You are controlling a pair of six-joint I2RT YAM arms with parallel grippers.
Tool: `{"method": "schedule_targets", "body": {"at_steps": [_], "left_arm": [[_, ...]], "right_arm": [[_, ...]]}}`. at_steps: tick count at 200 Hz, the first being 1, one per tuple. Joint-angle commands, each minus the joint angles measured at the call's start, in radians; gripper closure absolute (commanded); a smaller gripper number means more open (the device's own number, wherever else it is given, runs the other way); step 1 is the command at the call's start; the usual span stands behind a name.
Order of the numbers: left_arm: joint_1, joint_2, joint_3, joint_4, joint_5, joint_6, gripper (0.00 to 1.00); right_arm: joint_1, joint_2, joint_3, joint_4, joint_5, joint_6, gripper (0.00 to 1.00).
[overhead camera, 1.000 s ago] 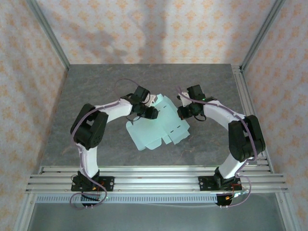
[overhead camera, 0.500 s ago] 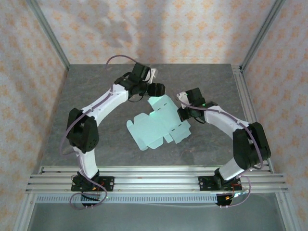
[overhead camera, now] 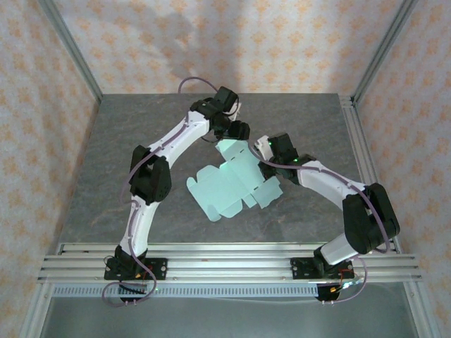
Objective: Fold the paper box
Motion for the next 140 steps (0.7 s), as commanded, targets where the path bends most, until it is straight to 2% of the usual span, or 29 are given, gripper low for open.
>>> {"method": "schedule_targets", "body": {"at_steps": [1, 34, 91, 122, 140], "left_arm": [[-0.024, 0.021, 0.074, -0.091, -0.032, 0.073, 0.35], [-0.031, 0.074, 0.161, -0.137, -0.085, 0.147, 0.33], [-0.034, 0.120, 0.191, -0.079, 0.009, 0.219, 0.35], [-0.034, 0.192, 0.307, -0.175, 0.036, 0.246, 0.36], [-0.035, 0.192, 0.310, -0.199, 0.054, 0.218, 0.37]], "right_arm": [[0.008, -0.028, -0.005, 0.020, 0.016, -0.021, 1.00], [0.009, -0.025, -0.011, 0.025, -0.028, -0.001, 1.00], [0.009, -0.006, 0.004, 0.013, -0.056, 0.001, 1.00], [0.008, -0.003, 0.008, 0.018, -0.061, 0.009, 1.00], [0.009, -0.002, 0.009, 0.020, -0.053, 0.010, 1.00]]}}
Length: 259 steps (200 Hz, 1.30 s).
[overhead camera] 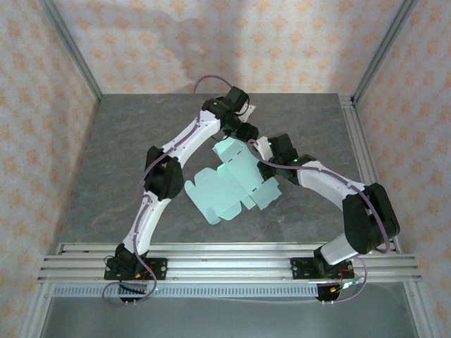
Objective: Fold the paper box
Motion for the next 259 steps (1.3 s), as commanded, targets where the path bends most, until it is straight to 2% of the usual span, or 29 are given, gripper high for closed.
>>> {"method": "schedule_targets", "body": {"at_steps": [1, 28, 57, 71, 125, 219, 248, 259], "left_arm": [[-0.003, 0.004, 0.035, -0.089, 0.038, 0.006, 0.38], [-0.004, -0.033, -0.016, -0.084, 0.021, -0.048, 0.42], [-0.005, -0.060, -0.044, -0.115, -0.019, -0.124, 0.42], [-0.005, -0.087, -0.097, -0.082, -0.029, -0.185, 0.42], [-0.013, -0.177, -0.229, 0.049, -0.011, -0.373, 0.53], [-0.025, -0.119, -0.204, 0.021, 0.046, -0.420, 0.53], [-0.034, -0.123, -0.220, 0.040, 0.077, -0.484, 0.53], [-0.044, -0.125, -0.222, 0.040, 0.053, -0.491, 0.53]], "right_arm": [[0.008, -0.002, 0.009, 0.018, -0.002, 0.010, 1.00], [0.007, 0.002, 0.011, 0.015, 0.014, 0.017, 1.00], [0.007, 0.020, 0.024, 0.001, 0.033, 0.016, 1.00], [0.007, 0.029, 0.027, -0.001, 0.038, 0.013, 1.00], [0.008, 0.050, 0.044, -0.005, 0.041, 0.013, 1.00], [0.007, 0.052, 0.056, -0.005, 0.043, 0.012, 1.00], [0.007, 0.056, 0.059, -0.006, 0.043, 0.012, 1.00], [0.009, 0.058, 0.061, -0.007, 0.042, 0.012, 1.00]]}}
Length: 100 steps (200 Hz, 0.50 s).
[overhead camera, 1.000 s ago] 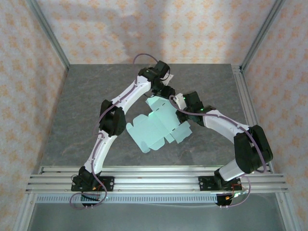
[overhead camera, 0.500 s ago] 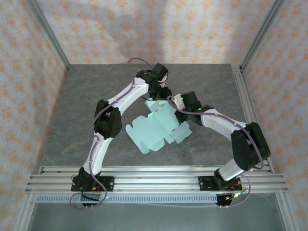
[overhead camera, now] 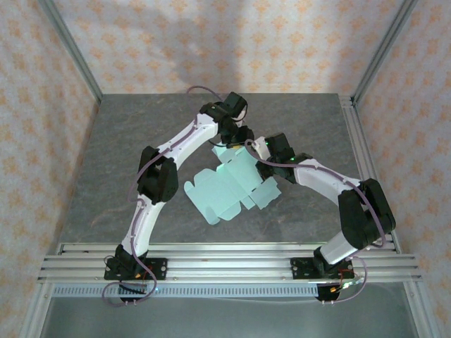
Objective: Fold the paper box
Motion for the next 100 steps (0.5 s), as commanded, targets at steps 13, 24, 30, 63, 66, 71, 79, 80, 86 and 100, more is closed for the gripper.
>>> {"method": "schedule_targets", "body": {"at_steps": [13, 24, 30, 63, 66, 71, 79, 80, 86, 100], "left_arm": [[-0.036, 0.004, -0.007, 0.010, -0.011, -0.064, 0.53], [-0.038, 0.010, -0.009, 0.007, -0.019, -0.077, 0.52], [-0.039, 0.015, -0.010, 0.009, -0.018, -0.083, 0.52], [-0.042, 0.031, -0.014, 0.024, -0.016, -0.124, 0.52], [-0.042, 0.032, -0.014, 0.027, -0.014, -0.127, 0.53], [-0.042, 0.033, -0.014, 0.031, -0.012, -0.133, 0.54], [-0.043, 0.036, -0.012, 0.035, -0.012, -0.141, 0.56], [-0.042, 0.036, -0.012, 0.035, -0.012, -0.142, 0.56], [-0.043, 0.038, -0.011, 0.035, -0.012, -0.146, 0.57], [-0.042, 0.042, -0.015, 0.036, -0.011, -0.153, 0.58]], "right_arm": [[-0.001, 0.012, 0.039, -0.001, 0.018, 0.008, 1.00], [-0.001, 0.012, 0.040, -0.002, 0.017, 0.009, 1.00], [-0.001, 0.011, 0.042, -0.001, 0.015, 0.011, 1.00], [0.000, 0.010, 0.041, -0.002, 0.014, 0.010, 1.00], [0.000, 0.009, 0.041, -0.002, 0.014, 0.009, 1.00], [0.000, 0.010, 0.041, -0.001, 0.013, 0.008, 1.00], [0.000, 0.009, 0.040, -0.001, 0.014, 0.008, 1.00], [0.000, 0.009, 0.040, -0.001, 0.014, 0.008, 1.00], [0.000, 0.008, 0.039, -0.001, 0.013, 0.005, 1.00], [0.001, 0.007, 0.038, 0.001, 0.015, 0.007, 1.00]]}}
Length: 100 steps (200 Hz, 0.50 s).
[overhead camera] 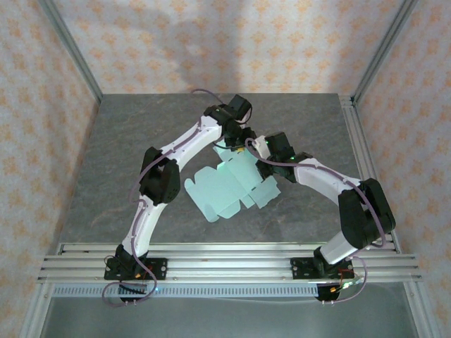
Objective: Fold the paper box
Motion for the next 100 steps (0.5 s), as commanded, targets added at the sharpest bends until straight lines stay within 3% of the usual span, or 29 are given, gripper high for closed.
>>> {"method": "schedule_targets", "body": {"at_steps": [1, 100], "left_arm": [[-0.015, 0.032, -0.013, 0.021, 0.009, -0.044, 0.58], [-0.015, 0.028, -0.032, 0.080, 0.055, -0.120, 0.86]], "right_arm": [[0.003, 0.006, 0.027, 0.008, 0.008, -0.001, 1.00], [0.010, 0.000, 0.018, 0.014, 0.019, -0.011, 1.00]]}}
